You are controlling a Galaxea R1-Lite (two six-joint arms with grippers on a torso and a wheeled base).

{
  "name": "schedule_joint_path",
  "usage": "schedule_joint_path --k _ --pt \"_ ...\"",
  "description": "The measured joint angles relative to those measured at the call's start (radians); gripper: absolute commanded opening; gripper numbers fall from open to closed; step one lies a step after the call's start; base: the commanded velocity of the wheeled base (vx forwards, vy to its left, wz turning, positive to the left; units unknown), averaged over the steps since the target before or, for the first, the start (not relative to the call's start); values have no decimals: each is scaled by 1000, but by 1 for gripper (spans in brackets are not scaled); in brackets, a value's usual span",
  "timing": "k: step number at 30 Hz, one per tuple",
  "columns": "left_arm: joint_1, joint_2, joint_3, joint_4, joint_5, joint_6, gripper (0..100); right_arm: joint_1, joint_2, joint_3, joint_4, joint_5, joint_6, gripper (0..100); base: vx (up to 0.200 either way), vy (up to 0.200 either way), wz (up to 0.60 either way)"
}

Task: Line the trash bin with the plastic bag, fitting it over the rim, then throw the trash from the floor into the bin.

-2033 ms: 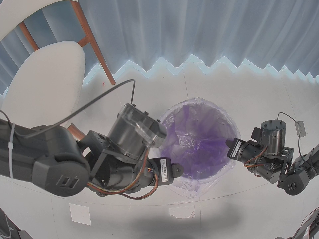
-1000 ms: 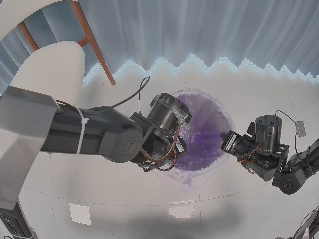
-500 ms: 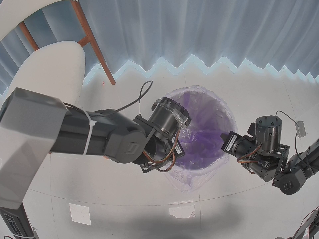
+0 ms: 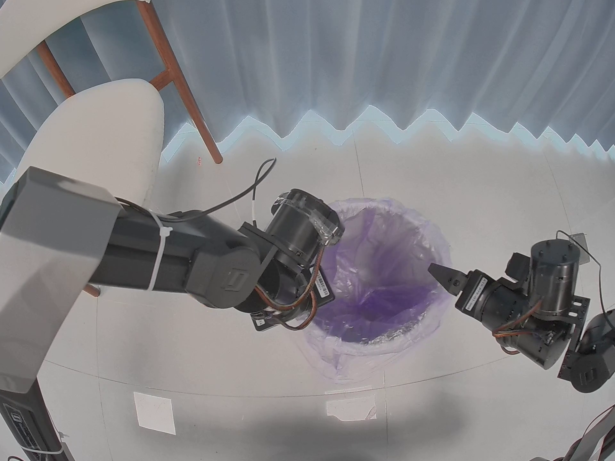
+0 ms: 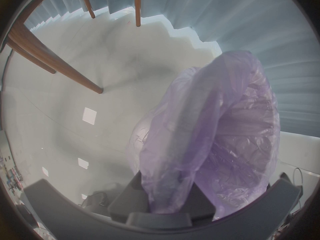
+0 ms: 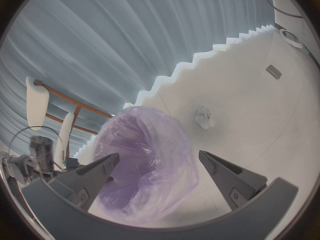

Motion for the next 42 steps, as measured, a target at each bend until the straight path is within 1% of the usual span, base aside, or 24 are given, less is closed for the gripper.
schedule_joint_path --k 5,9,11,14,17,19,20,22,24,28,30,34,42 --pt "19 -14 35 -4 0 26 0 -19 -95 79 10 27 14 100 0 0 0" --pt "32 -29 50 -1 1 30 0 -67 -157 126 24 65 17 100 0 0 0" --pt "35 -39 56 -2 0 36 0 -103 -176 135 26 91 19 100 0 0 0" --pt "39 -63 77 -3 -1 61 0 -189 -195 139 28 147 23 100 0 0 0" --pt "43 -103 122 -19 -8 138 0 -286 -204 139 31 229 31 100 0 0 0" --pt "45 -139 173 -51 -26 211 0 -335 -206 139 31 270 41 100 0 0 0" --pt "48 -164 212 -81 -43 265 0 -357 -206 141 31 296 50 100 0 0 0" --pt "53 -201 272 -139 -73 354 0 -378 -207 143 30 340 68 100 0 0 0" --pt "61 -244 340 -208 -119 450 0 -392 -209 147 28 401 90 100 0 0 0" --pt "96 -312 444 -311 -222 605 0 -401 -219 161 25 529 124 100 0 0 0" --pt "120 -336 478 -355 -263 649 0 -392 -227 172 23 568 133 100 0 0 0" --pt "153 -367 511 -397 -284 668 0 -336 -247 190 20 584 142 100 0 0 0" --pt "166 -388 522 -420 -294 669 0 -209 -272 229 -15 593 141 100 0 0 0"
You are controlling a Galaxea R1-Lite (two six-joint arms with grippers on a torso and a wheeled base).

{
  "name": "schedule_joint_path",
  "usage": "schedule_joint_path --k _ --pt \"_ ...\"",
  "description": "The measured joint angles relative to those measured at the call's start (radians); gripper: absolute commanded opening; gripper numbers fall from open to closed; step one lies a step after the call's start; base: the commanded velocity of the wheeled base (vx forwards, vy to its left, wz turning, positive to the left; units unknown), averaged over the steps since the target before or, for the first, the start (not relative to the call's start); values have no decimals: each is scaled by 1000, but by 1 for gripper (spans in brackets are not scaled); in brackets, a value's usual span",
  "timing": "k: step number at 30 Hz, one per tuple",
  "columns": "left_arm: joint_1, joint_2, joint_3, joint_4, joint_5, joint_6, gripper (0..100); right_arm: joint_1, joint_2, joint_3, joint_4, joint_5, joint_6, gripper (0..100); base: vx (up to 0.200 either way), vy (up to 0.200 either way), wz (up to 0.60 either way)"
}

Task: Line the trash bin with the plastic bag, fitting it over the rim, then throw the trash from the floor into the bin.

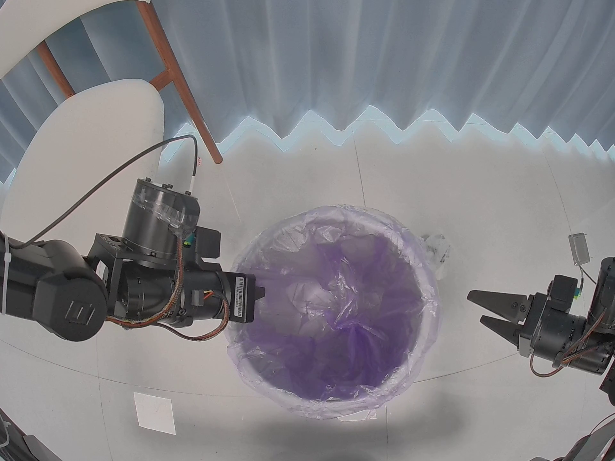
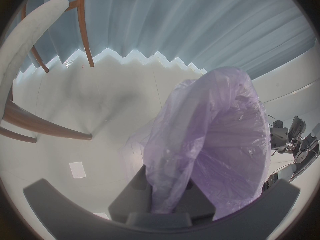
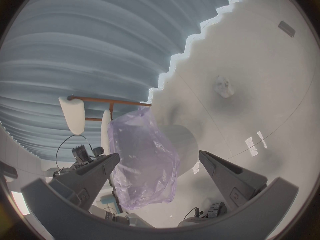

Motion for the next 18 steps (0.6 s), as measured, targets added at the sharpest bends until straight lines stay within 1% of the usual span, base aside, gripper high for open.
schedule_joint_path --k 5,10,13,18 --pt "-4 -5 1 0 0 0 0 27 42 0 -37 1 -1 100 0 0 0" --pt "-7 -10 4 0 -2 -1 0 29 139 -19 -173 -1 -3 100 0 0 0" --pt "-9 -15 5 0 -2 -1 0 23 216 -32 -256 -15 -3 100 0 0 0" --pt "-9 -23 7 0 1 -3 0 2 326 -63 -336 -42 -4 100 0 0 0"
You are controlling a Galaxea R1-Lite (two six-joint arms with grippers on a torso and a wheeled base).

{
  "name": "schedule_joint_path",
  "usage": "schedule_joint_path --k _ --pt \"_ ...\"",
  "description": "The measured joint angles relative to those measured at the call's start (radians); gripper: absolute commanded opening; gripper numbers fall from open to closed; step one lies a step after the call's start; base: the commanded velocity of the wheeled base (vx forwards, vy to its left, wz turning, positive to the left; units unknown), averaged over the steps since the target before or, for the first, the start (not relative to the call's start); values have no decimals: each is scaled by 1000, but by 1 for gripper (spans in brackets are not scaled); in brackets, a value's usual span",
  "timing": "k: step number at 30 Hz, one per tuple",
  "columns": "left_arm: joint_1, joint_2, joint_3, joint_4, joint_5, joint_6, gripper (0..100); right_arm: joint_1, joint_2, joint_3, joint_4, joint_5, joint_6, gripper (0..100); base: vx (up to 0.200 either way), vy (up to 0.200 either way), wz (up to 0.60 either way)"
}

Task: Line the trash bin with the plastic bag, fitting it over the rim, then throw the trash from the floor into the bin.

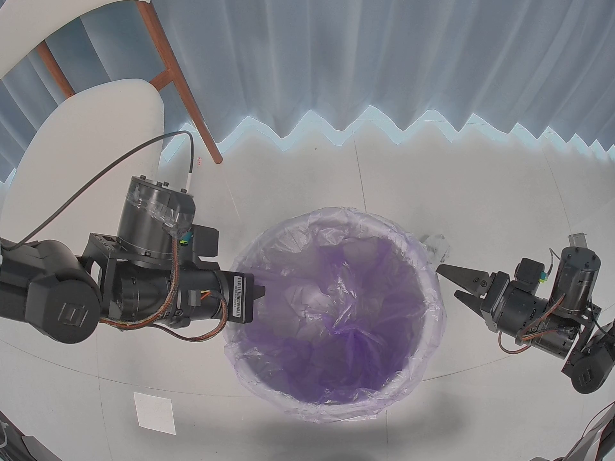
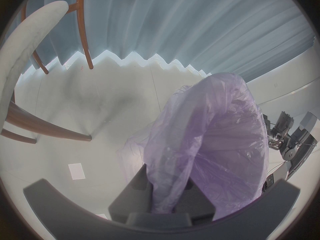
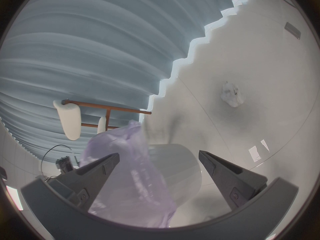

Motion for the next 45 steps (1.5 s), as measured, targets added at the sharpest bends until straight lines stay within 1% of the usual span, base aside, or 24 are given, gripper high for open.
schedule_joint_path --k 5,12,25,30,31,41,45 --pt "0 -6 1 0 1 0 0 -9 60 -15 -10 -5 0 100 0 0 0" --pt "-1 -8 0 0 2 0 0 -9 92 -45 -11 -4 1 100 0 0 0" --pt "-1 -8 2 0 3 1 0 31 97 -61 -35 -2 0 100 0 0 0" --pt "-12 -8 2 0 3 1 0 44 106 -60 -40 -3 3 100 0 0 0" --pt "-13 -8 1 -1 3 0 0 46 110 -61 -40 -3 4 0 0 0 0" --pt "-20 -9 0 -1 3 1 0 47 137 -69 -43 -3 10 0 0 0 0" --pt "-20 -9 0 -1 3 1 0 47 143 -70 -65 -4 10 0 0 0 0"
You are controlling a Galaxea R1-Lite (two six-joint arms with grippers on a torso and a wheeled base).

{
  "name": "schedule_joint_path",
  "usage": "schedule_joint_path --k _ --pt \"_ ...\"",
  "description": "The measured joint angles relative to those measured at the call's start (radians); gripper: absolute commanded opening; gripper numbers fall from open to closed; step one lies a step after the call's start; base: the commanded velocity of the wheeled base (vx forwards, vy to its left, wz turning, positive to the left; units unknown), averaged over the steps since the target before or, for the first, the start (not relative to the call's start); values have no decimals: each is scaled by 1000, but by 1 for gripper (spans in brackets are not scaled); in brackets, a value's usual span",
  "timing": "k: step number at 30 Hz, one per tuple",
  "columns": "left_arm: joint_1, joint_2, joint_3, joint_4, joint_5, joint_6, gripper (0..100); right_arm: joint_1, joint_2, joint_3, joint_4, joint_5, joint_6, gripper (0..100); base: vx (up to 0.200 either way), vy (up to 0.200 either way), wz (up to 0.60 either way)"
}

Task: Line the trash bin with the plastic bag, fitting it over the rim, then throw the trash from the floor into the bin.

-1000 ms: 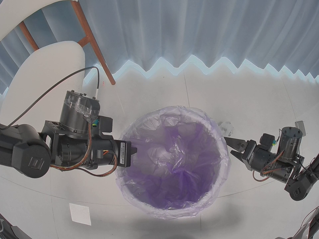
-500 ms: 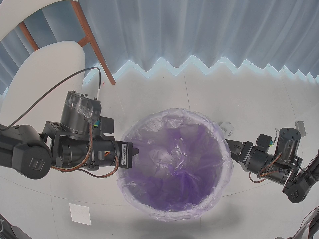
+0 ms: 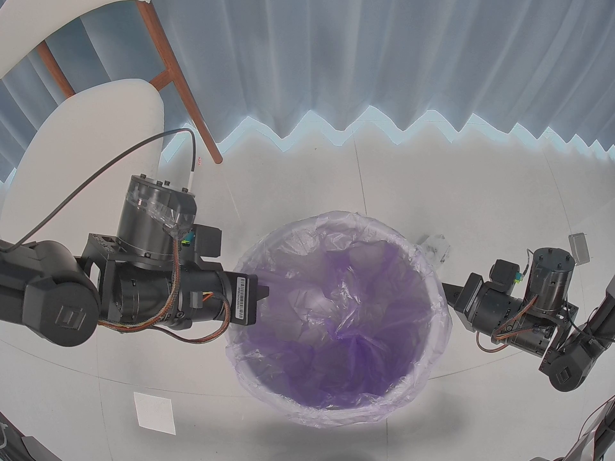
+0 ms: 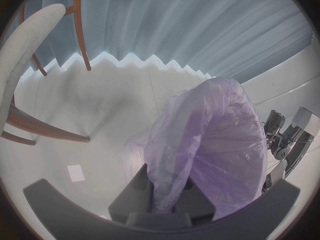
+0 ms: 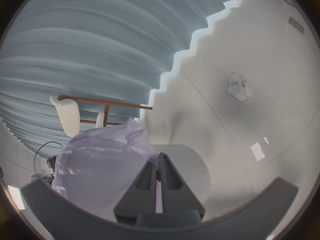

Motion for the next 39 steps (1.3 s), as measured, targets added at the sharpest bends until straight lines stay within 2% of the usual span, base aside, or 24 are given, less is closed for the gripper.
schedule_joint_path --k 13,18,19,32,39 --pt "-2 -28 1 -3 -7 -11 0 -7 68 9 -66 -47 -4 0 0 0 0" --pt "-7 -34 1 -5 -7 -41 0 -7 99 2 -72 -60 -4 0 0 0 0" --pt "-9 -35 1 -5 -7 -43 0 -7 104 0 -73 -61 -4 100 0 0 0" --pt "0 -34 -1 -5 6 -49 0 -15 67 68 -107 -84 4 100 0 0 0" --pt "37 -6 -6 -23 26 -49 0 -80 -40 158 -101 -109 4 100 0 0 0"
